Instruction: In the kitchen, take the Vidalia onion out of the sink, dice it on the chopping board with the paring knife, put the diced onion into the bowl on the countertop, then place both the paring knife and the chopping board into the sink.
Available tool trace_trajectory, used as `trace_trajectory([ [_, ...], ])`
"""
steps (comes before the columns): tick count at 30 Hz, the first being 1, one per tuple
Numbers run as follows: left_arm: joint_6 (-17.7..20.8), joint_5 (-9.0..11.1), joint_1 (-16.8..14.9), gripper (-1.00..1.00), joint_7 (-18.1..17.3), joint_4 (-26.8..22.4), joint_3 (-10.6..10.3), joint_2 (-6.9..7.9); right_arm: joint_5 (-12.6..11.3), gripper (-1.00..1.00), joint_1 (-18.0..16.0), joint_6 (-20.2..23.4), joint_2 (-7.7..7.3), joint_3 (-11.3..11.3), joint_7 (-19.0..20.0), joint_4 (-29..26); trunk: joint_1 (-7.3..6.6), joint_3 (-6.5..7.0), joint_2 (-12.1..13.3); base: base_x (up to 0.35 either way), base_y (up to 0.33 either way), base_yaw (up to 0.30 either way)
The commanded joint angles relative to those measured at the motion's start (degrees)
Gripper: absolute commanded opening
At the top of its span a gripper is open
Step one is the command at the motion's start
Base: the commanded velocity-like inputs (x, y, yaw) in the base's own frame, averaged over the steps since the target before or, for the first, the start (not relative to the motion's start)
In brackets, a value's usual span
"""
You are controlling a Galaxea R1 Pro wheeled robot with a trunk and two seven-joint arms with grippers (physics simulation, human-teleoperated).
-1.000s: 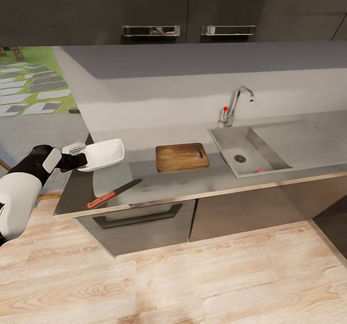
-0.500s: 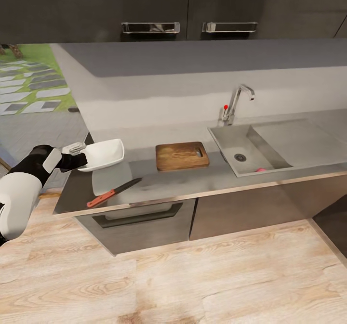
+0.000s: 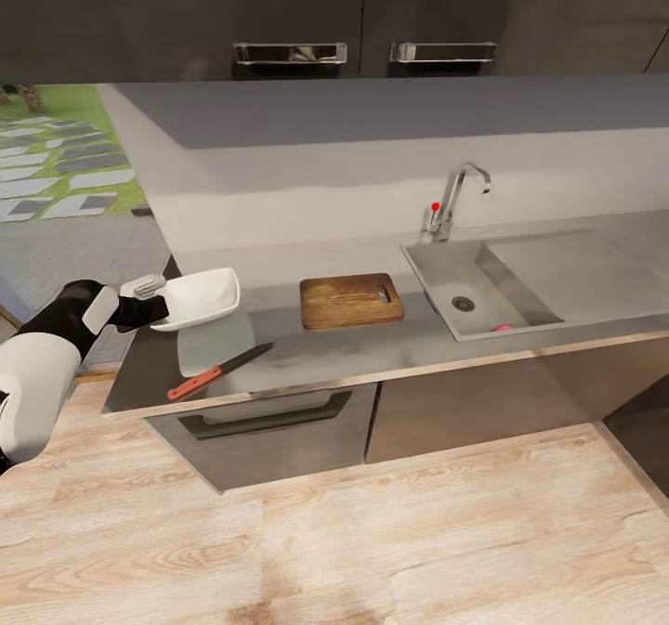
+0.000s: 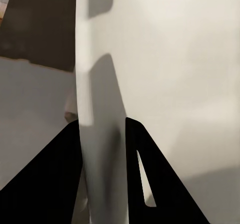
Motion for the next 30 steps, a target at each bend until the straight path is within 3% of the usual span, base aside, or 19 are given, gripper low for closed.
trace_trajectory([
  [1,0.2,-0.3,0.0,-1.0,-0.2,-0.1,0.5,-0.03,-0.5,1.0,0.0,-0.1,-0.06,0.5,-0.2,-0.1,0.03,-0.09,-0.1,0.0,0.0,0.0],
  [30,-1.0,-0.3,0.0,-1.0,-0.3,0.6,0.5,-0.28,-0.5,1.0,0.0,-0.1,-0.06,0.5,-0.2,-0.1,0.03,-0.09,-0.1,0.0,0.0,0.0],
])
